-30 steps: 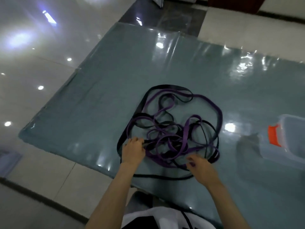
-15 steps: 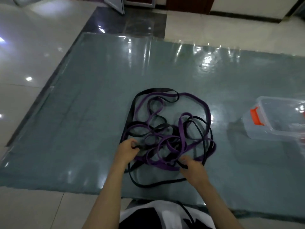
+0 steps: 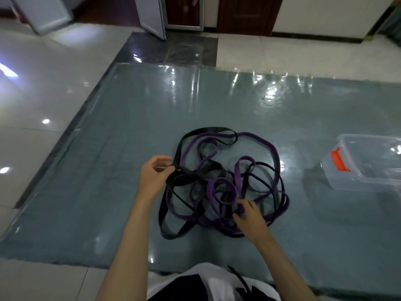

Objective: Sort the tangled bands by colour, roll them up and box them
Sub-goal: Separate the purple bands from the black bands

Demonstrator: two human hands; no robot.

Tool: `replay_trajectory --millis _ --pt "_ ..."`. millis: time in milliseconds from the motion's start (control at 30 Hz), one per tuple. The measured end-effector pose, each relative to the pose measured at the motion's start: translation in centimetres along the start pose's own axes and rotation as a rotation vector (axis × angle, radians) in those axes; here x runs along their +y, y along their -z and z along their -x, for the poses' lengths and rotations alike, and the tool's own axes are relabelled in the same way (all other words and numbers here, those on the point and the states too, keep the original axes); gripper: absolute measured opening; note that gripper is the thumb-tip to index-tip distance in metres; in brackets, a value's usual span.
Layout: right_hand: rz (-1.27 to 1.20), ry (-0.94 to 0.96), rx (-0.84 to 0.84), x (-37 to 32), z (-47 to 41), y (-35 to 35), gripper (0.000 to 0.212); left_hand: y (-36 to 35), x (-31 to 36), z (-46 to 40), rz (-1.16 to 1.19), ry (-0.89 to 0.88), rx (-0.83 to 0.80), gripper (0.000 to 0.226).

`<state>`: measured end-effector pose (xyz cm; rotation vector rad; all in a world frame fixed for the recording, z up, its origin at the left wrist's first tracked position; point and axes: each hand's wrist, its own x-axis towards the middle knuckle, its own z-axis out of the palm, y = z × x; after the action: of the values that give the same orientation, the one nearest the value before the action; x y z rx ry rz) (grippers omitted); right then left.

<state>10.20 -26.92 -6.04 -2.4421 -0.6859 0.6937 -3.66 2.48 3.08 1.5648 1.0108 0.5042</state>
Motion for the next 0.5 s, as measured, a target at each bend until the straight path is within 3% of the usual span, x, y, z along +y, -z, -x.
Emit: replay_trajectory --millis 100,267,400,500 --pt "-0.013 -0.051 -0.092 0.8 -0.4 -0.6 0.039 0.8 -1.1 -1.2 -0.225 0.100 -0.129 0.026" --pt "-0.064 -0.081 -0.009 0.8 -2.0 -0.8 0.022 0.8 -3.9 -2.1 -0.697 0.315 -0.491 0.033" --pt "-0.222 -0.108 0.019 0.7 -3.8 -0.5 0.011 -2.4 -3.6 -2.6 -0.909 0.074 -0.408 0.029" --pt "-0.419 -0.208 0.038 0.5 -4.9 -0.7 0.010 -6.1 -2.4 -3.0 -0.695 0.019 -0.509 0.027"
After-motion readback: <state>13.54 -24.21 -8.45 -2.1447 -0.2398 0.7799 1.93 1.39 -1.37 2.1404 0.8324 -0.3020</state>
